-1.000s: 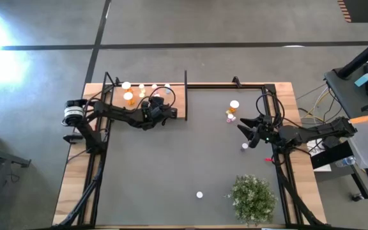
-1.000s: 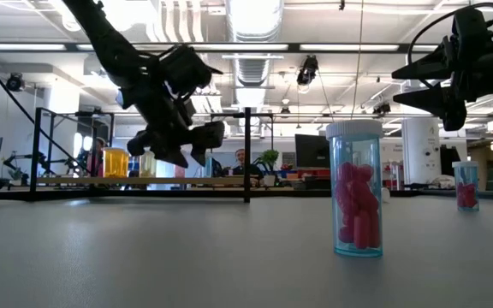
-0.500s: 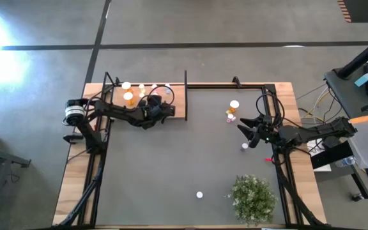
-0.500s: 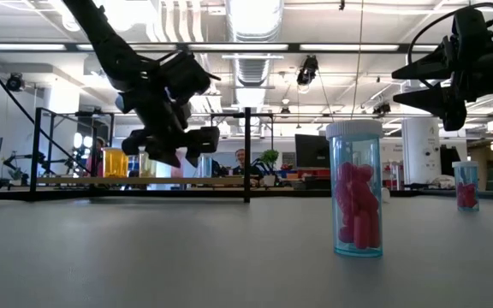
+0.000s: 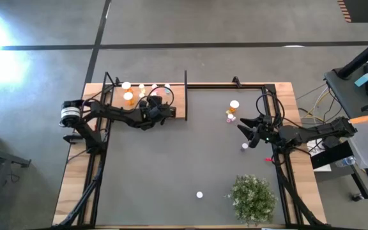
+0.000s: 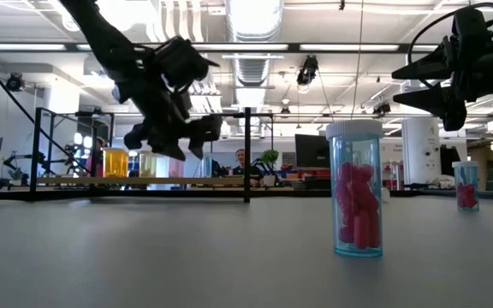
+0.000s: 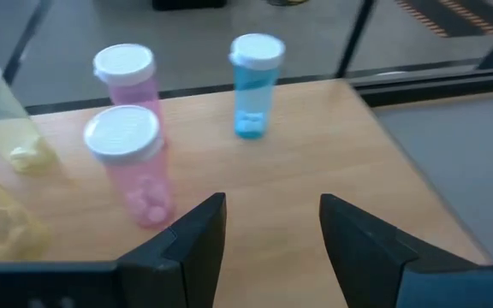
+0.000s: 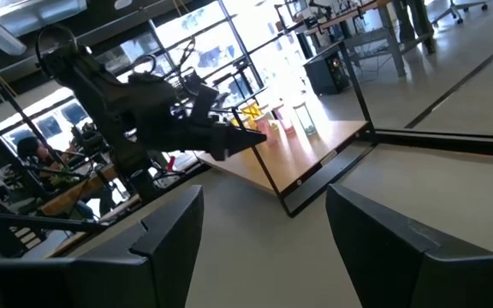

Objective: Pick and place medicine bottles onto shelf by color
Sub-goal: Move the top blue pill bottle to the middle of the table

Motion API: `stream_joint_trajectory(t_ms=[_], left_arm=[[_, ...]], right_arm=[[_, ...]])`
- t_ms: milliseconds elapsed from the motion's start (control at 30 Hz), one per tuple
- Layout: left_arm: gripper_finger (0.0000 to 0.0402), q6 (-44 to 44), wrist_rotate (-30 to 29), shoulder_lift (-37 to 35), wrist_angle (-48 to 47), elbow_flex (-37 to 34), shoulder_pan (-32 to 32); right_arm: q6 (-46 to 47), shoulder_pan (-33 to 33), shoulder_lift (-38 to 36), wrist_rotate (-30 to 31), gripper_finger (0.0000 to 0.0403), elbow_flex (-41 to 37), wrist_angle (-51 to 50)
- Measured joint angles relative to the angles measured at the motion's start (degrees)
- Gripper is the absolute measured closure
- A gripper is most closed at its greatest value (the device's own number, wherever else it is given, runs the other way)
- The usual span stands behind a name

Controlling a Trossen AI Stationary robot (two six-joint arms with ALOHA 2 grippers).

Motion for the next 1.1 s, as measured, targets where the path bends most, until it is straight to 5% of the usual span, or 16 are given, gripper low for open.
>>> stream_joint_trajectory(t_ms=[700, 867, 1100], left_arm=[[0.0228, 0.02, 0.10, -4.31, -1.55, -0.02, -17.34], [0.0228, 0.10, -5.79, -6.69, -3.15, -0.10, -21.96], [0.0228, 0.11, -12.10, -16.36, -17.04, -0.02, -32.24]], right_arm=[[0.01, 0.01, 0.00, 0.00, 0.0165, 0.00, 0.01], [0.02, 0.02, 0.00, 0.00, 0.0165, 0.00, 0.02], [0.01, 0.02, 0.00, 0.00, 0.0165, 0.00, 0.01]])
